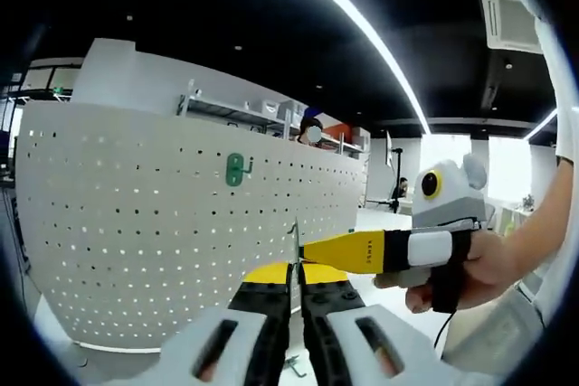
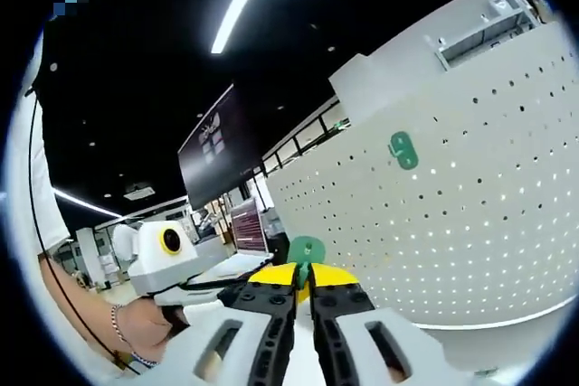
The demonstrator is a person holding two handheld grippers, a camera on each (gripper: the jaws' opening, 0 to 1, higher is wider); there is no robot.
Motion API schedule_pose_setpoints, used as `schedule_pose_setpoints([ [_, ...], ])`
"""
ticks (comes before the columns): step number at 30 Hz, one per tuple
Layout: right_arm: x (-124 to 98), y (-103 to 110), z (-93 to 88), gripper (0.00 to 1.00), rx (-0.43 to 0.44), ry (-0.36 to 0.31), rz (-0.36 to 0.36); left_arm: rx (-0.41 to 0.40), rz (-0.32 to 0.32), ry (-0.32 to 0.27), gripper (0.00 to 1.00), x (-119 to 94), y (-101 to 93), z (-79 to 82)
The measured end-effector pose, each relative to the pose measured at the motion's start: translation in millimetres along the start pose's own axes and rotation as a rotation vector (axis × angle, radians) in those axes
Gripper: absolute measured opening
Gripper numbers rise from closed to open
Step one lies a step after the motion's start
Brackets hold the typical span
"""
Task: Insert the hook assembly into the mounting plate slot until the hook locks in place.
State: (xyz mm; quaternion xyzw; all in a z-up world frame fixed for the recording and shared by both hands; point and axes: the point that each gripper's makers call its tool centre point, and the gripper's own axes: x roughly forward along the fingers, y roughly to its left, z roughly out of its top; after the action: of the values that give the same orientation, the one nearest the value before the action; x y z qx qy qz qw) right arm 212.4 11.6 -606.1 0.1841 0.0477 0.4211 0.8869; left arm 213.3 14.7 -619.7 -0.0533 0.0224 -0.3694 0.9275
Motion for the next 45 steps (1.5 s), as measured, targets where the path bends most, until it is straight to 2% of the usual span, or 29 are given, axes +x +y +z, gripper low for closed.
schedule_pose_setpoints([
  [4, 0, -2, -0.2, 0.01, 0.065, -0.005, -0.007, -0.012, 0.005, -0.001, 0.02, 1, 0.4, -0.3],
  [15, -2, -2, 0.3, 0.01, 0.038, 0.001, -0.012, -0.014, 0.003, 0.004, 0.03, 2, -1.7, -0.8],
  [17, -2, -2, -0.3, 0.01, 0.038, 0.005, -0.010, -0.016, 0.000, 0.010, 0.03, 1, -2.0, -1.4],
  [19, -2, -2, -1.4, 0.01, 0.033, 0.011, -0.010, 0.024, 0.004, 0.024, 0.04, 1, -2.7, -3.3],
  [22, -3, 0, -2.5, 0.00, 0.027, 0.016, -0.003, 0.011, -0.003, 0.036, 0.07, 1, -3.8, -5.5],
  [24, -3, 0, -2.0, 0.00, 0.025, 0.015, -0.001, 0.023, -0.004, 0.048, 0.16, 2, -3.8, -8.1],
  [26, -3, -1, -0.7, 0.00, 0.028, 0.013, -0.003, 0.027, -0.010, 0.073, 0.30, 4, -4.0, -13.5],
  [28, -3, -2, 0.0, 0.00, 0.030, 0.013, -0.005, 0.045, -0.004, 0.087, 0.38, 4, -2.3, -16.7],
  [33, -4, -3, 0.2, 0.01, 0.031, 0.013, -0.007, -0.007, -0.010, 0.161, 0.72, 6, 0.2, -34.4],
  [35, -4, -3, -0.9, 0.01, 0.038, 0.016, -0.008, -0.026, -0.005, 0.183, 0.82, 6, 2.3, -42.2],
  [38, -4, -4, -2.1, 0.01, 0.040, 0.018, -0.012, -0.051, -0.012, 0.220, 0.88, 5, 2.2, -56.6],
  [40, -4, -4, -2.7, 0.01, 0.038, 0.020, -0.012, -0.046, -0.006, 0.267, 0.91, 2, 2.5, -69.3],
  [45, -5, -5, -2.4, 0.01, 0.038, 0.020, -0.013, -0.050, -0.005, 0.267, 0.94, -1, 1.2, -71.9],
])
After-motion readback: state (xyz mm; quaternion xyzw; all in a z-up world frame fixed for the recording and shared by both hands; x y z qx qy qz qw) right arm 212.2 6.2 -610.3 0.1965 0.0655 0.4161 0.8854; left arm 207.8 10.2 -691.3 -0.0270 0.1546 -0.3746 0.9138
